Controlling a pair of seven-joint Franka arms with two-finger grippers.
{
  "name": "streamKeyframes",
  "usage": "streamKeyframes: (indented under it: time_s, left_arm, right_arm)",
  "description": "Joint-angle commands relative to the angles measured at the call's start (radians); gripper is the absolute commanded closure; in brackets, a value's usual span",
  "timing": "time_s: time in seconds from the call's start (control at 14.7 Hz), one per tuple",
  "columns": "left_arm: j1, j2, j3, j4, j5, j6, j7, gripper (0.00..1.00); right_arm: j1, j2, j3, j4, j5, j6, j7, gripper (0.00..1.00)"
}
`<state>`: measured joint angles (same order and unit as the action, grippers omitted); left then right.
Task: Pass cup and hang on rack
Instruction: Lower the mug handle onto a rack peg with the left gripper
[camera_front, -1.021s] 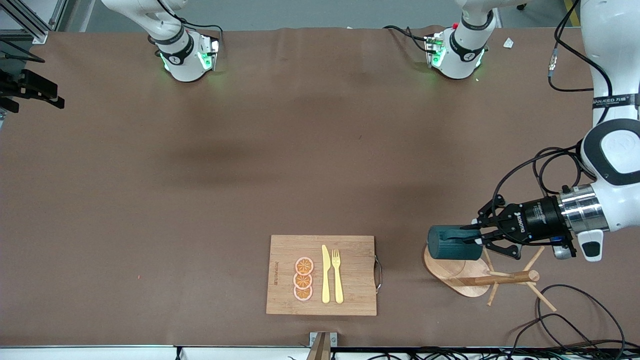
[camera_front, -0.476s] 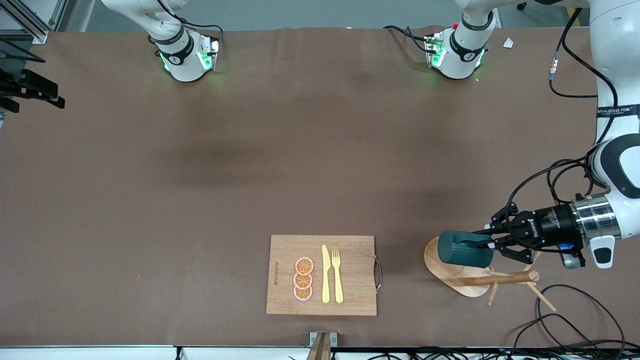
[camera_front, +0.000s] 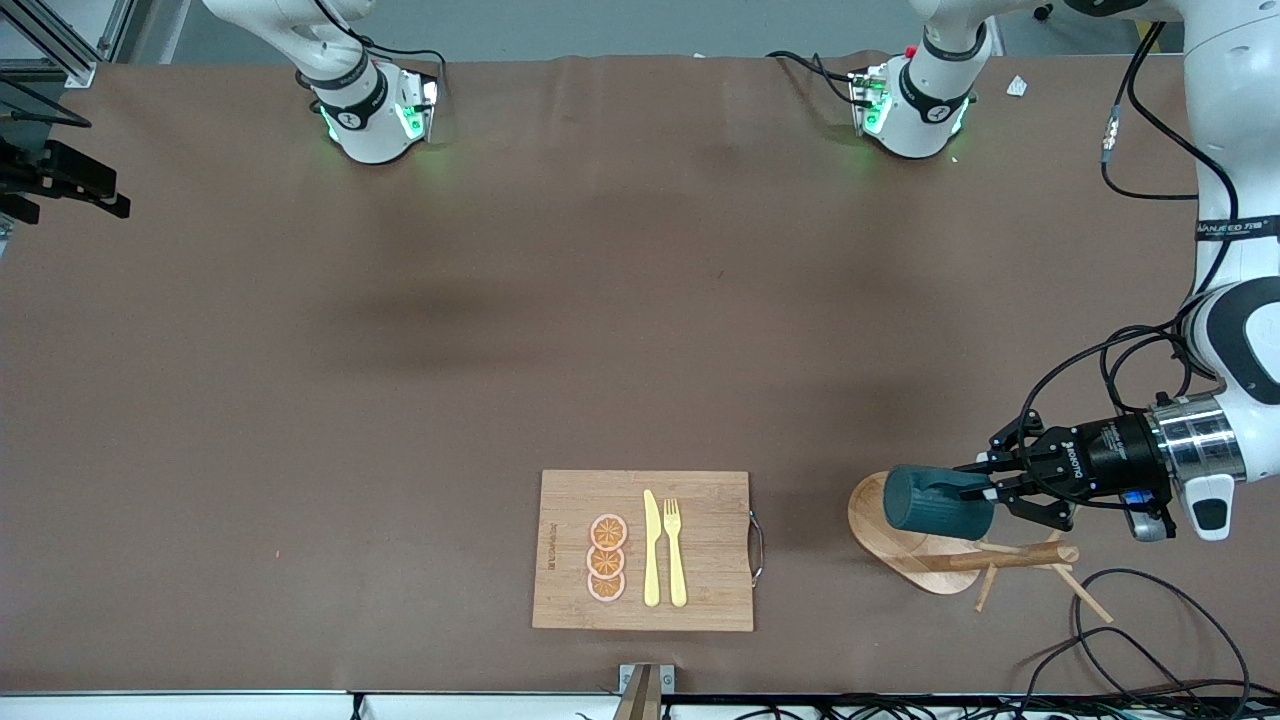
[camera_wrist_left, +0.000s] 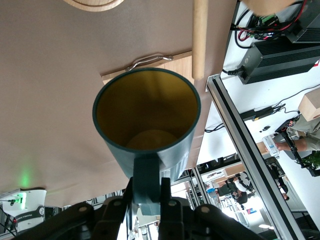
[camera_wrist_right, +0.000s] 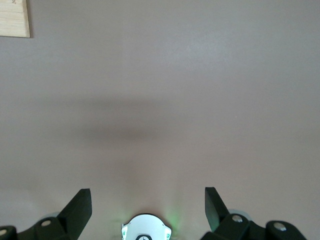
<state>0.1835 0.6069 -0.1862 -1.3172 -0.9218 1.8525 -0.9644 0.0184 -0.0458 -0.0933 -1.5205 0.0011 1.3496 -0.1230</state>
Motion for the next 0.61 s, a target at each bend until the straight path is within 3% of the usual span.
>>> streamKeyframes:
  time_s: [0.0,0.54]
  left_arm:
    - [0.01,0.005,-0.012,0.019,-0.032,-0.013,0.027,1.0]
    - [0.01,0.028,-0.007,0.038,-0.072,0.014,0.104,1.0]
  right_arm:
    - [0.006,-0.012,0.004,-0.004,-0.007,-0.003,0.025,0.0]
    - [0.006,-0.012,0.004,-0.004,-0.007,-0.004,0.02,0.0]
